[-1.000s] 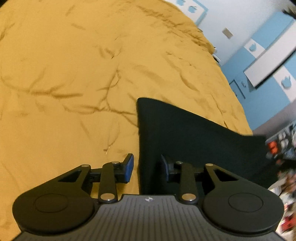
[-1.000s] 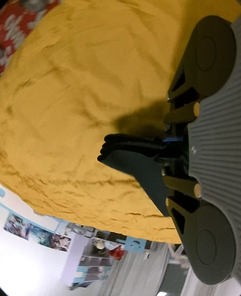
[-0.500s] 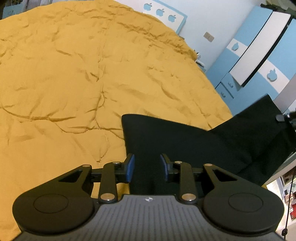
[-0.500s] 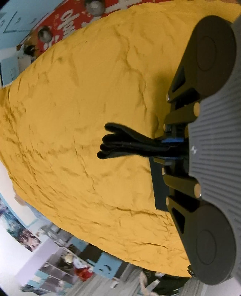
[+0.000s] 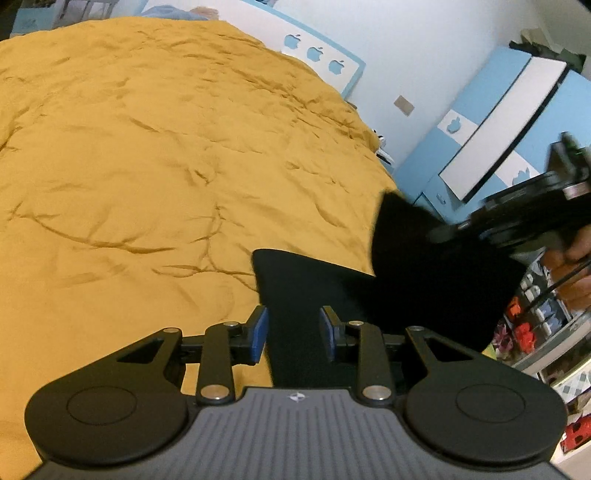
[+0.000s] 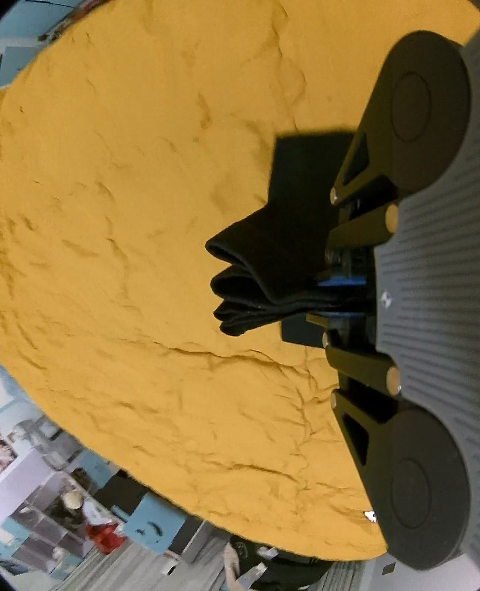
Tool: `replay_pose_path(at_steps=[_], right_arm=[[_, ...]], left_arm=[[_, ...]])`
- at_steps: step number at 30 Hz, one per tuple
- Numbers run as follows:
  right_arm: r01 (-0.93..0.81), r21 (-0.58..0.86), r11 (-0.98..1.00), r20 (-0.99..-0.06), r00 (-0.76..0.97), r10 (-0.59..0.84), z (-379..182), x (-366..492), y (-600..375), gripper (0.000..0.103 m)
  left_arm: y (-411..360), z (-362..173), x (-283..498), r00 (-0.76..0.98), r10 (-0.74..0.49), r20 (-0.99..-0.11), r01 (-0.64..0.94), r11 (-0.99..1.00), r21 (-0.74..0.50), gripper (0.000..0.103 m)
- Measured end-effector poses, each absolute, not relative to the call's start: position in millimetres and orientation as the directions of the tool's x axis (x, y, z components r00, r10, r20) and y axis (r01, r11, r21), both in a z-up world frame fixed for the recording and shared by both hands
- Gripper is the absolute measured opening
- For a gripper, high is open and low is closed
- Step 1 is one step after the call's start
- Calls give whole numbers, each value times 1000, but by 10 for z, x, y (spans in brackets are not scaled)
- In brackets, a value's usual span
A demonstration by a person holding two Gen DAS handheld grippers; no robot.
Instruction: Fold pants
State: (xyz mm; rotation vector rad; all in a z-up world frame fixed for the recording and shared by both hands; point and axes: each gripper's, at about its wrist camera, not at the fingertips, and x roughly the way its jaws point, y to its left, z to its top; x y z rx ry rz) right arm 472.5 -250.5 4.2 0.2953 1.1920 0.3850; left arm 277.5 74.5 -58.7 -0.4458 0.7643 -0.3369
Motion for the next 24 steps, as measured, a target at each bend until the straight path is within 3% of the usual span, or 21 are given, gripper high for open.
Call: replay_pose_path(at_steps=[7, 16, 20, 24], right_arm=[[-131, 399, 907, -875, 241, 420, -564, 4757, -1848, 6], [-170, 368, 914, -896, 198, 398, -1015, 4673, -1530, 8], [-158, 433, 887, -871, 179, 457, -1133, 4623, -1527, 24], [-226, 441, 869, -847, 215, 486, -991, 4524, -1514, 30]], left_arm=[[913, -584, 2748, 690, -462, -558, 101, 824, -557, 34], [853, -763, 2769, 660, -472, -585, 71, 814, -576, 34], [813, -758, 2746, 645, -479, -595, 77, 816, -573, 34], [796, -721, 2738, 640, -491, -591, 87, 810, -580, 34]])
